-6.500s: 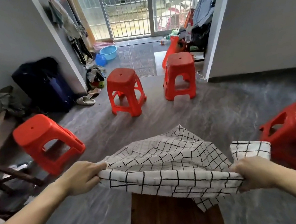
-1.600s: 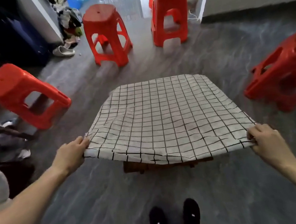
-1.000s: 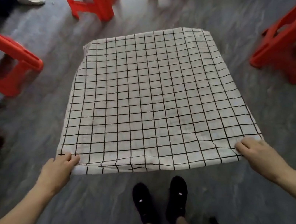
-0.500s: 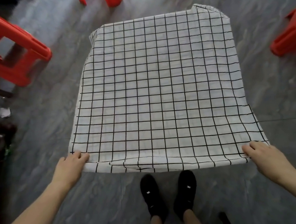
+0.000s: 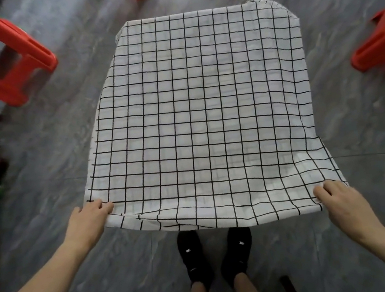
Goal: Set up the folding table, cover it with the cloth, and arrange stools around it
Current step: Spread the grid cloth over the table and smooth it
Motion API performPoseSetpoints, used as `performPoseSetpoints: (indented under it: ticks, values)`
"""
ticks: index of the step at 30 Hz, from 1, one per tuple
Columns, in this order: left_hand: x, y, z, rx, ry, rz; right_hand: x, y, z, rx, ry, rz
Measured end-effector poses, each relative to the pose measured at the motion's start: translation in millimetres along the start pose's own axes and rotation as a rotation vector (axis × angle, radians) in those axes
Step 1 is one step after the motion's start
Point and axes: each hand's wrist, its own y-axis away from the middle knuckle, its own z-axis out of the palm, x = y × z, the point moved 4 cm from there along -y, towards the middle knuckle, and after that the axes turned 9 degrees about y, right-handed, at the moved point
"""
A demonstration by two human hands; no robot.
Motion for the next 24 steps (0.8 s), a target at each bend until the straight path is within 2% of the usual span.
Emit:
performPoseSetpoints:
  ticks: [6, 9, 12, 14, 16, 18, 21, 24]
  values:
    - [0, -9, 9, -0.027, -0.088, 0.009, -11, 1, 1, -0.013, 0.001, 0.009]
    - [-3, -20, 11, -0.140, -0.184, 0.005, -9, 0, 10, -0.094, 0.031, 0.058]
    - [-10, -25, 24, -0.469, -0.272, -0.046, -8, 4, 27, -0.513, 0.187, 0.058]
    - [-8, -29, 27, -0.529, -0.230, -0.083, -10, 9, 36, -0.768, 0.212, 0.076]
    - [1, -39, 22, -0.394, -0.051, -0.119, -19, 5, 37, -0.792, 0.095, 0.160]
    - [14, -48, 14, -0.227, 0.220, -0.173, -29, -6, 34, -0.694, -0.146, 0.312]
    - [38, -56, 6, -0.088, 0.661, -0.267, -46, -22, 33, -0.564, -0.478, 0.498]
    - [66, -61, -6, 0.033, 0.811, -0.294, -56, -40, 32, -0.479, -0.619, 0.591]
